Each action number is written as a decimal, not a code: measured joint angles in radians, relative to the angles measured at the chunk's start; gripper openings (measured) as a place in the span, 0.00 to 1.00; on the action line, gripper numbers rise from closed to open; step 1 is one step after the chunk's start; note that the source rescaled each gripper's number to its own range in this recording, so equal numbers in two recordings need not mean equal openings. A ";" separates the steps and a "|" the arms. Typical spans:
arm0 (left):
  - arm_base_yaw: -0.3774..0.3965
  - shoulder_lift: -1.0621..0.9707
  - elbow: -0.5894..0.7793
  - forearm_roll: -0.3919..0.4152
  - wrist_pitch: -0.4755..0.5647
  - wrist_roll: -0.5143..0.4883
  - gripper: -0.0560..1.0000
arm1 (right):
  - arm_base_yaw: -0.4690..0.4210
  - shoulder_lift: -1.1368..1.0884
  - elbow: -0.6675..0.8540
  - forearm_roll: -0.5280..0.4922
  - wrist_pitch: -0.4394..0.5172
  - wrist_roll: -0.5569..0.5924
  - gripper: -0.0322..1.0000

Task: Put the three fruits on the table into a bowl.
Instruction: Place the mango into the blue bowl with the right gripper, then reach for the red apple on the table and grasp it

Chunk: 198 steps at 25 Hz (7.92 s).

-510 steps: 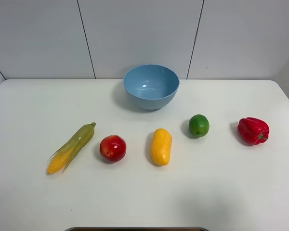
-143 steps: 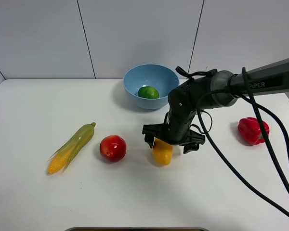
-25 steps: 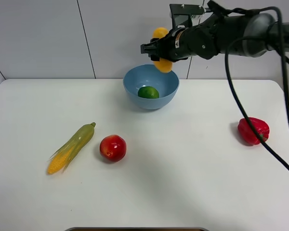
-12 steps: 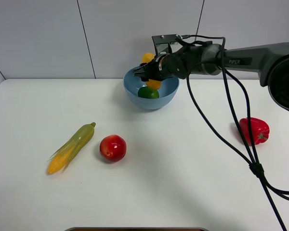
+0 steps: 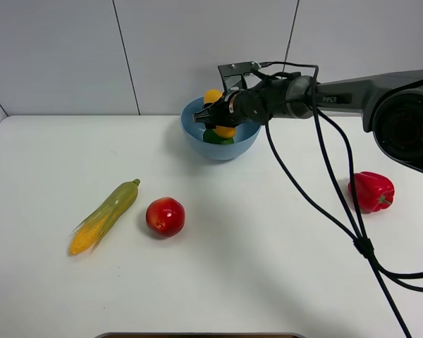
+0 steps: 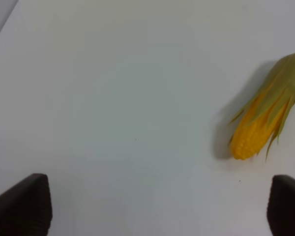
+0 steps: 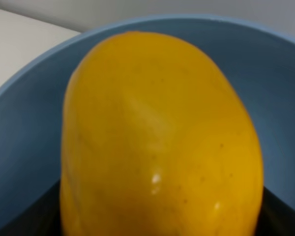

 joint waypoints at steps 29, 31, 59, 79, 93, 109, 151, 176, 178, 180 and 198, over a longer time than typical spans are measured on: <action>0.000 0.000 0.000 0.001 0.000 -0.001 0.72 | 0.032 -0.229 0.000 0.034 0.207 -0.008 0.59; 0.000 0.000 0.000 0.001 0.000 -0.001 0.72 | 0.040 -0.295 0.000 0.034 0.235 -0.028 0.59; 0.000 0.000 0.000 0.001 0.000 0.000 0.72 | 0.044 -1.289 -0.001 -0.015 0.954 -0.418 0.59; 0.000 0.000 0.000 0.001 0.000 0.002 0.72 | -0.365 -1.772 0.177 0.165 1.095 -0.515 0.59; 0.000 0.000 0.000 0.001 0.000 0.002 0.72 | -0.466 -2.094 0.776 0.223 1.045 -0.398 0.59; 0.000 0.000 0.000 0.001 0.000 0.003 0.72 | -0.466 -2.258 0.992 0.236 0.994 -0.394 0.59; 0.000 0.000 0.000 0.001 0.000 0.003 0.72 | -0.466 -2.267 1.042 0.269 0.976 -0.422 0.59; 0.000 0.000 0.000 0.001 0.000 0.003 0.72 | -0.466 -2.267 1.042 0.269 0.976 -0.422 0.59; 0.000 0.000 0.000 0.001 0.000 0.003 0.72 | -0.466 -2.267 1.042 0.269 0.976 -0.422 0.59; 0.000 0.000 0.000 0.001 0.000 0.003 0.72 | -0.466 -2.267 1.042 0.269 0.976 -0.422 0.59; 0.000 0.000 0.000 0.001 0.000 0.003 0.72 | -0.466 -2.267 1.042 0.269 0.976 -0.425 0.59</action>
